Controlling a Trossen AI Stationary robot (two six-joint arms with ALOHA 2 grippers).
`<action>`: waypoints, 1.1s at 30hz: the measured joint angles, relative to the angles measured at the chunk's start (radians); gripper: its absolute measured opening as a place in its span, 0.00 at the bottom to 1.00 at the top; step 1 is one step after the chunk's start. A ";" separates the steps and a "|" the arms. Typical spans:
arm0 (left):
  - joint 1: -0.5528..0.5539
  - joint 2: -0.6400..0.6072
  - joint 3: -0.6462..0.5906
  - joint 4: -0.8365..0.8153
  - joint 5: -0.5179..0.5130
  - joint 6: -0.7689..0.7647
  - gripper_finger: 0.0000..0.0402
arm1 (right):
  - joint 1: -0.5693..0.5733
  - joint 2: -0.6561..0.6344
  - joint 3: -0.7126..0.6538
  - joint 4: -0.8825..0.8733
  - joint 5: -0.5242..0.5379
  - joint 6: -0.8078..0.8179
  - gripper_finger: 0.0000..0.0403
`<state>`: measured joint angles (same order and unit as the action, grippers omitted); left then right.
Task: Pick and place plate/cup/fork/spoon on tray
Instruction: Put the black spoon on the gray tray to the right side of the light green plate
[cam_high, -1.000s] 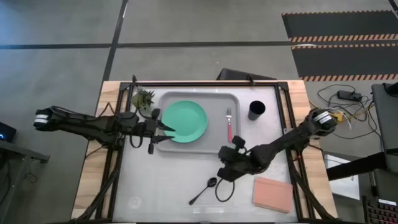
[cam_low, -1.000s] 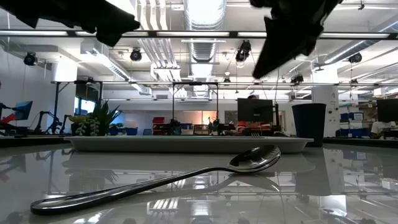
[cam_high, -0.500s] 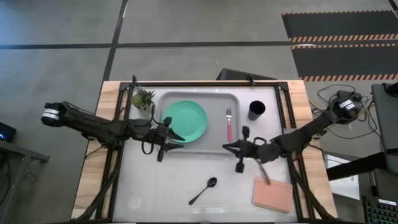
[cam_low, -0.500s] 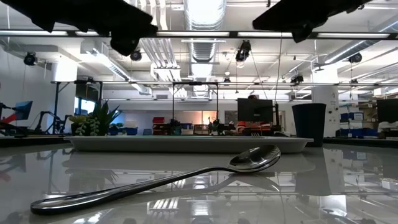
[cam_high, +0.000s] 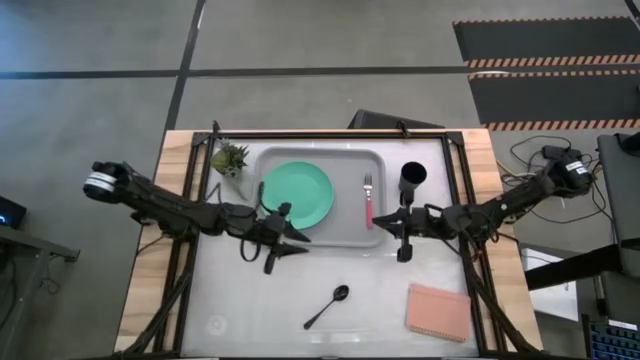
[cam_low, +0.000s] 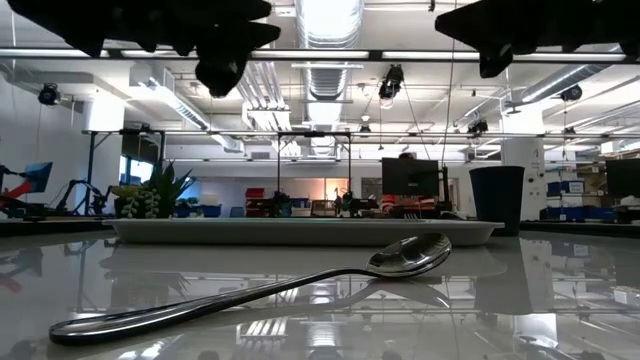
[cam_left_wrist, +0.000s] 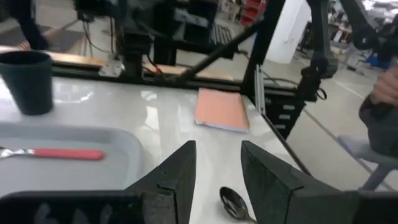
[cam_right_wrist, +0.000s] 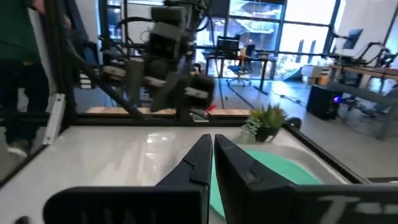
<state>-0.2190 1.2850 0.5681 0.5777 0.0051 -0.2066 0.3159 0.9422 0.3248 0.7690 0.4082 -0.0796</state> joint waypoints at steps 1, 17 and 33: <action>-0.006 0.020 0.011 -0.002 0.000 -0.001 0.27 | -0.010 0.001 0.000 0.000 -0.006 -0.010 0.02; -0.039 0.364 0.296 -0.144 0.005 0.006 0.27 | -0.058 -0.032 0.107 -0.171 -0.051 -0.091 0.02; -0.045 0.550 0.420 -0.231 0.018 0.031 0.27 | -0.056 -0.125 0.140 -0.300 -0.050 -0.091 0.02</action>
<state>-0.2644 1.8351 0.9884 0.3468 0.0227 -0.1757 0.2596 0.8174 0.4644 0.4688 0.3580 -0.1704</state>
